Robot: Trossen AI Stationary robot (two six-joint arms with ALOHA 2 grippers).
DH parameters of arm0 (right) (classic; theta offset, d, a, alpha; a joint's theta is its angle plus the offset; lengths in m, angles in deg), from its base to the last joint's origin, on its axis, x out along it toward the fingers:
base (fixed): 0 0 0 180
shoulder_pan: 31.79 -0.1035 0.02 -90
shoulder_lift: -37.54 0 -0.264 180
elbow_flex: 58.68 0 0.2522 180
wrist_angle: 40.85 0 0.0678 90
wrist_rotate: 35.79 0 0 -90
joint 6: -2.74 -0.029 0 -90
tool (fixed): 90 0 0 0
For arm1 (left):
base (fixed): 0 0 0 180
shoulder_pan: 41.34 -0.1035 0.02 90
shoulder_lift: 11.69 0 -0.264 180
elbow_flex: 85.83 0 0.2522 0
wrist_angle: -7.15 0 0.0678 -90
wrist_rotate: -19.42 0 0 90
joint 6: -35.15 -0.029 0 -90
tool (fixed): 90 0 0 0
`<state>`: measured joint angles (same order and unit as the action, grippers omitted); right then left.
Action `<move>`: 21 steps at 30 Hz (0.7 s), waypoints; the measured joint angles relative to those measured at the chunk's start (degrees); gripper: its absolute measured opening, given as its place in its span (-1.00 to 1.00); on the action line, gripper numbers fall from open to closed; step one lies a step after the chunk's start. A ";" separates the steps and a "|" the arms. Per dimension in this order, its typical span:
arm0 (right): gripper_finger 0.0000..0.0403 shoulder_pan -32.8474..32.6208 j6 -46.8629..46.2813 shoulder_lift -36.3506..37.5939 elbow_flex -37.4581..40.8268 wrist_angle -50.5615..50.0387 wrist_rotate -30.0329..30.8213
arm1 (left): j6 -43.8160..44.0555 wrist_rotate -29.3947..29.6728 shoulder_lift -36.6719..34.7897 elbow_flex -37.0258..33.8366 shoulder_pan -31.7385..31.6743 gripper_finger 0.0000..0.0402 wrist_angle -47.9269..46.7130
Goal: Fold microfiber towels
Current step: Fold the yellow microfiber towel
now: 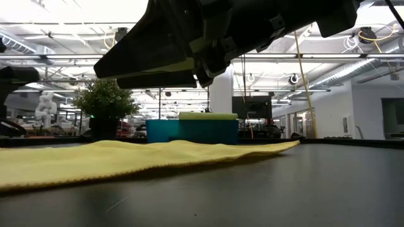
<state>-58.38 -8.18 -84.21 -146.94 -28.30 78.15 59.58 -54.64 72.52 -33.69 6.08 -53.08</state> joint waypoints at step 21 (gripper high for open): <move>-0.01 -3.06 -0.51 -11.74 -8.32 6.29 -13.26 | -0.85 1.31 0.11 -0.29 -0.13 -0.22 0.30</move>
<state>-61.44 -8.69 -95.95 -155.27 -22.02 64.89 58.73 -53.33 72.63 -33.98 5.95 -52.78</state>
